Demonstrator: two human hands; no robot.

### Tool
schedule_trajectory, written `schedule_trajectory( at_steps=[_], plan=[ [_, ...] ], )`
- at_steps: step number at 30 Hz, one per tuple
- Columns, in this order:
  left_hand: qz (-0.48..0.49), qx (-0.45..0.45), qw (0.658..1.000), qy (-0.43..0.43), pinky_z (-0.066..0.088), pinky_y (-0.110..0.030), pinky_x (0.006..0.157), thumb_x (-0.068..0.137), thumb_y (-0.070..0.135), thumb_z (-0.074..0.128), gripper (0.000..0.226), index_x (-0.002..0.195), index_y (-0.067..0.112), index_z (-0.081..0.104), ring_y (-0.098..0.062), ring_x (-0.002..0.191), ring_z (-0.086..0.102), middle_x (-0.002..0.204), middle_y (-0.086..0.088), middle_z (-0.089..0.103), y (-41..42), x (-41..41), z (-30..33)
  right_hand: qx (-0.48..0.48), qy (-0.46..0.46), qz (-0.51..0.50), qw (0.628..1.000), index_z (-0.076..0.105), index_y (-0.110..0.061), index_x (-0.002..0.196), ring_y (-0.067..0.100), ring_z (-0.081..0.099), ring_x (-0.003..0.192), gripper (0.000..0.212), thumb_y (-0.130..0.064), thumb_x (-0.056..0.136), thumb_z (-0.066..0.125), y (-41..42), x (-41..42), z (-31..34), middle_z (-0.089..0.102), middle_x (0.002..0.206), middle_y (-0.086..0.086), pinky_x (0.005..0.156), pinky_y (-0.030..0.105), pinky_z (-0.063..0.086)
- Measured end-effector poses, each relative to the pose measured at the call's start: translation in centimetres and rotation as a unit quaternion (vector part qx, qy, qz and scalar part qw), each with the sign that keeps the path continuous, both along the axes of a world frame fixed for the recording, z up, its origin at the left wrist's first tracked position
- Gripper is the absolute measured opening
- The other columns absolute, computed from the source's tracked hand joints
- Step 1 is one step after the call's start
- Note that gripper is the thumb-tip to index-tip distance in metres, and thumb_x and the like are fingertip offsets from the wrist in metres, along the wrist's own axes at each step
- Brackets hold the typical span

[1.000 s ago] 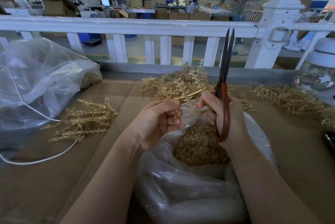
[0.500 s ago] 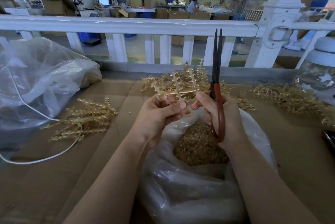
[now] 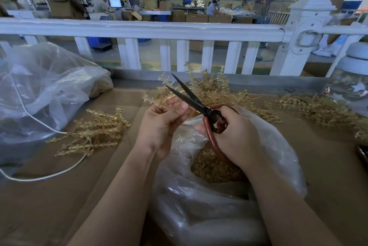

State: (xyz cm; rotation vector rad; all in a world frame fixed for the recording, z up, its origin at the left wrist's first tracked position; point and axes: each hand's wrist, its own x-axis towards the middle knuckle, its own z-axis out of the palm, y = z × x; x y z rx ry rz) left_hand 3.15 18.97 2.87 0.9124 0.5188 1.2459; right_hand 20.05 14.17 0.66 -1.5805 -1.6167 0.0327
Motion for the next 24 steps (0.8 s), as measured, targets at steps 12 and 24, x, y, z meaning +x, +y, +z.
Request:
schedule_trajectory(
  at_steps=[12, 24],
  plan=[
    [-0.011, 0.001, 0.999, 0.034, 0.054, -0.021, 0.071, 0.072, 0.016, 0.068, 0.009, 0.064, 0.019, 0.072, -0.008, 0.067, 0.067, 0.069, 0.001, 0.070, -0.48, -0.08, 0.26, 0.016, -0.096, -0.066, 0.993, 0.056, -0.026, 0.085, 0.006, 0.056, 0.069, 0.057, -0.082, 0.076, 0.050, 0.37, 0.56, -0.39, 0.061, 0.077, -0.014, 0.056, 0.017, 0.046],
    [0.003, 0.000, 0.999, 0.055, 0.045, -0.027, 0.079, 0.073, 0.017, 0.068, 0.020, 0.053, 0.022, 0.069, -0.009, 0.068, 0.058, 0.065, 0.004, 0.065, -0.53, -0.19, 0.20, -0.012, -0.112, -0.066, 0.991, 0.057, -0.027, 0.085, 0.004, 0.056, 0.068, 0.063, -0.087, 0.072, 0.044, 0.46, 0.57, -0.14, 0.060, 0.073, -0.015, 0.060, 0.027, 0.055]
  ],
)
